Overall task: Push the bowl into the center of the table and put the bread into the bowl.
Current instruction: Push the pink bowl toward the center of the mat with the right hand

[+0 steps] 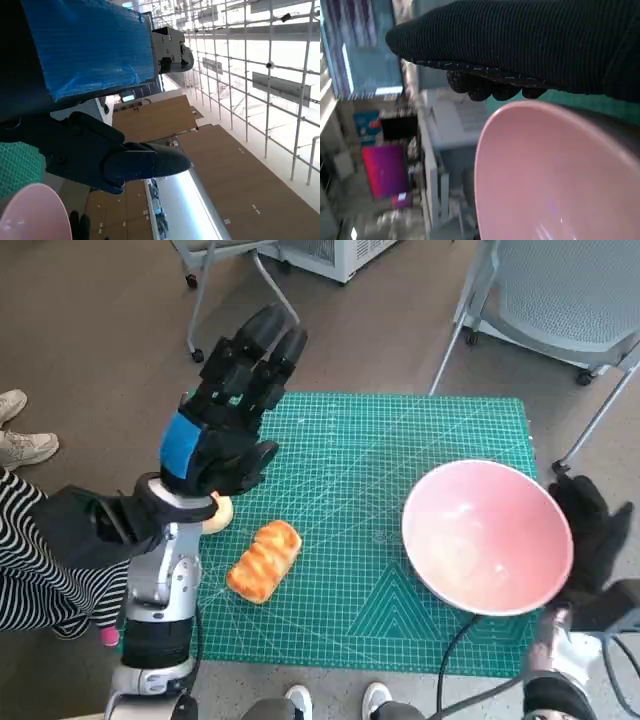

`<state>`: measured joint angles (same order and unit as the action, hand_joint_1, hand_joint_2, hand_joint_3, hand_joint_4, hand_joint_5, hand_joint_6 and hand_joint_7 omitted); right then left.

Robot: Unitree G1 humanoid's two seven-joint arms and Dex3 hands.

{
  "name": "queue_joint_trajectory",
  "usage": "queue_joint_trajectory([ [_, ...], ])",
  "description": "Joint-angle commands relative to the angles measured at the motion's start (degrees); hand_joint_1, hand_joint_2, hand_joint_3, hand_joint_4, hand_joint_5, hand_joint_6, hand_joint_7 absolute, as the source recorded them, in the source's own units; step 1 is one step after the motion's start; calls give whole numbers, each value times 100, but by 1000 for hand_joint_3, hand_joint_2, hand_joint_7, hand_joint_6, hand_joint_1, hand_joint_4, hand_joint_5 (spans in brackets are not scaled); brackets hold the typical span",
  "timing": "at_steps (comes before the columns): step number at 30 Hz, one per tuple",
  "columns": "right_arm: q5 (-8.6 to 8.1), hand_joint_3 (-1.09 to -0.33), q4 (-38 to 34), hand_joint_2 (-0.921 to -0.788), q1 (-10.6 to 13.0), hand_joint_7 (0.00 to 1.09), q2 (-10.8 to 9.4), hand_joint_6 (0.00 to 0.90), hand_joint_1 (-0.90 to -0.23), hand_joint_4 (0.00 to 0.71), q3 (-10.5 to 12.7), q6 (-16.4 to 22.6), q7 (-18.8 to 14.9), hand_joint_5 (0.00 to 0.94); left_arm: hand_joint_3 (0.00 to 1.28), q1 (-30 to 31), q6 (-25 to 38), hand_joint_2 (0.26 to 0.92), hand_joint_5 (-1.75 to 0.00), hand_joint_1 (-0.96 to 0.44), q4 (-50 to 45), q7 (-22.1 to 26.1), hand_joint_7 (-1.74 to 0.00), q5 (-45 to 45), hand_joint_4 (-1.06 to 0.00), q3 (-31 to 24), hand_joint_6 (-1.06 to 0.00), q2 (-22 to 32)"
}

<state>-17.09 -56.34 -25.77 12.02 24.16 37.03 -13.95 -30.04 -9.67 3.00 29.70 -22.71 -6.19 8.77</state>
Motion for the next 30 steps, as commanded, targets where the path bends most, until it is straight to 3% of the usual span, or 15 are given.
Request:
queue_joint_trajectory([
  [1, 36, -838, -125, -921, -129, 406, -175, 57, -561, 137, -133, -61, -48, 4, 388, 126, -10, 921, -1, -660, -84, 17, -316, 34, -73, 0, 1, 62],
  [19, 36, -827, -90, -921, -661, 414, -471, 66, -571, 142, -434, -303, -130, 5, 386, 292, -65, 921, -2, -676, -135, -67, -313, 55, -76, -114, 1, 129],
  [30, 120, -834, -72, -921, -998, 417, -739, 60, -565, 140, -612, -406, -35, 2, 377, 382, -101, 921, -4, -685, -204, -124, -310, 97, -80, -151, 1, 156],
])
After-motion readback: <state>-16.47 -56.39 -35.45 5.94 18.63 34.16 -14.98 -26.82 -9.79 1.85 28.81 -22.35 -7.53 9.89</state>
